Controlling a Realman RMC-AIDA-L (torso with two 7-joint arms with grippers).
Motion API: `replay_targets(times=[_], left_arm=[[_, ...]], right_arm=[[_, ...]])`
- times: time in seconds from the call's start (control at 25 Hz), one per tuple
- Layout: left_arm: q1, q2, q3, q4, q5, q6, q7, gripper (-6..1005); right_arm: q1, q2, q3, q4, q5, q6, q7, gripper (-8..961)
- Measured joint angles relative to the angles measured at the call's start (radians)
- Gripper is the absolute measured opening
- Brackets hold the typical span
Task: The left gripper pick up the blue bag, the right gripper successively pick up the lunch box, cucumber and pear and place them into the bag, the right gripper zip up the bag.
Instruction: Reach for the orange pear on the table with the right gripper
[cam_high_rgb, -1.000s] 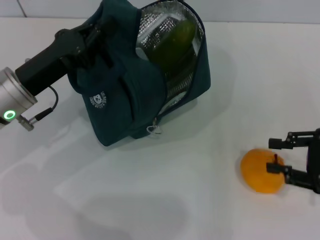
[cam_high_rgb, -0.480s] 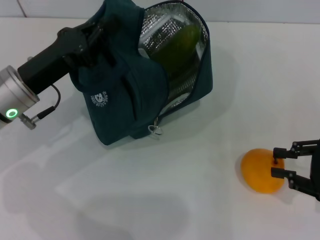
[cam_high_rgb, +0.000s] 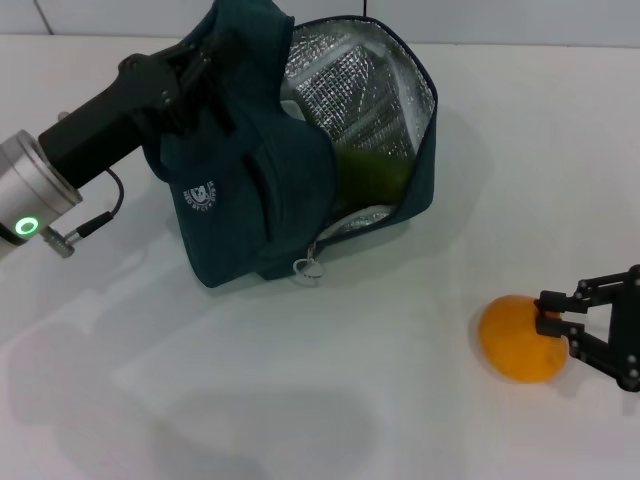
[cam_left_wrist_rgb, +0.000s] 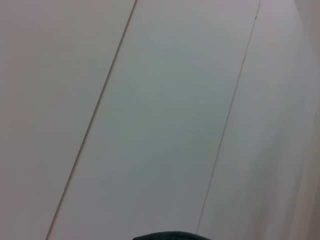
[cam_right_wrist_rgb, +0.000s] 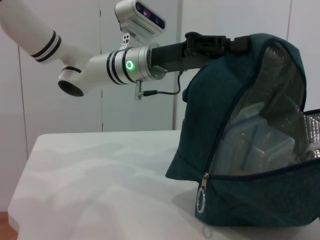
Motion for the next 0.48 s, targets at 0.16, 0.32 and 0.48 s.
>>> replay_targets(times=[0.16,0.32,0.48], left_arm=[[0.000,0.000,0.000,0.000,0.000,0.000,0.000,43],[-0.001,0.001,0.000,0.003,-0.002,0.000,0.001,43],[-0.001,0.001,0.000,0.008,-0.004,0.000,0.001,43]], right_arm=[[0.003,0.001,-0.001,0.003,0.000,0.004,-0.001,176],[0.003,0.002,0.002,0.003,0.005,0.007,-0.011,177],[0.002,0.006,0.007,0.003,0.014,0.017,-0.026,176]])
